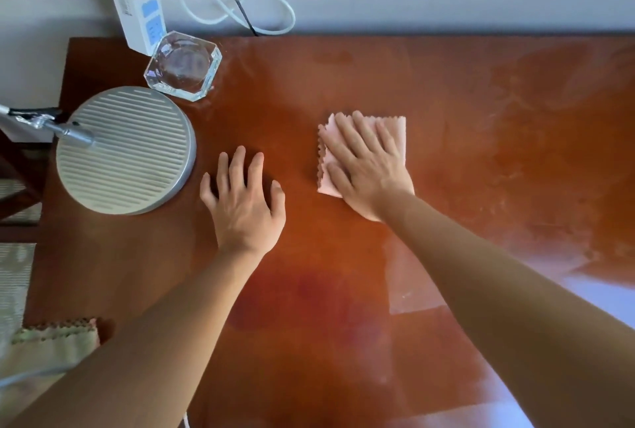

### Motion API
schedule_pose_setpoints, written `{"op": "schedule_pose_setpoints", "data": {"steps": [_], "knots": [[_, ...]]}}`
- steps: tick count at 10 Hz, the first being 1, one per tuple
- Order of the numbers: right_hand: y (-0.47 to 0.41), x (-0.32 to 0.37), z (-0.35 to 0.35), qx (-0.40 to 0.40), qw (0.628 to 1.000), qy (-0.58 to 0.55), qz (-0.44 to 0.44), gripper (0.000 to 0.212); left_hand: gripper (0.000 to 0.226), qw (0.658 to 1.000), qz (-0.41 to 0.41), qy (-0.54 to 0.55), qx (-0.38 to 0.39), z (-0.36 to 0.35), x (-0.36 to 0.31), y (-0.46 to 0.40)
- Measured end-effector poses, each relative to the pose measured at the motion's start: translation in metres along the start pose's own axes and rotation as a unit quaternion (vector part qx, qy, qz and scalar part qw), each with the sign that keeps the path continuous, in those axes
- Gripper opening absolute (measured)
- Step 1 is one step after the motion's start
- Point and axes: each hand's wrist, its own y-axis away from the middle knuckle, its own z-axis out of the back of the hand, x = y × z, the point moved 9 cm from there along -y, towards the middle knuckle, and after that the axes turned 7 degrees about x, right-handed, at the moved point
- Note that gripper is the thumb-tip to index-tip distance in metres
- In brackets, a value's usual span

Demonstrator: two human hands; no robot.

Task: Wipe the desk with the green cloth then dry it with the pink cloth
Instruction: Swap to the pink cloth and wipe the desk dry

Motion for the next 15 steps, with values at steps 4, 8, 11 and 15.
{"op": "schedule_pose_setpoints", "data": {"steps": [4,8,11,15], "knots": [[-0.087,-0.080,0.043,-0.007,1.000,0.010,0.012,0.061,0.058,1.000,-0.007,0.025,-0.004,-0.019,-0.065,0.000],[-0.023,-0.060,0.015,0.008,0.999,0.010,0.029,0.064,0.059,1.000,0.003,0.017,0.006,-0.022,-0.064,-0.002],[-0.088,-0.090,0.047,-0.002,1.000,-0.008,0.024,0.067,0.056,1.000,-0.003,0.014,-0.019,-0.019,-0.065,-0.001],[0.041,-0.014,-0.008,0.014,0.997,-0.020,0.074,0.063,0.058,1.000,0.003,0.005,0.010,-0.020,-0.063,-0.002]]}}
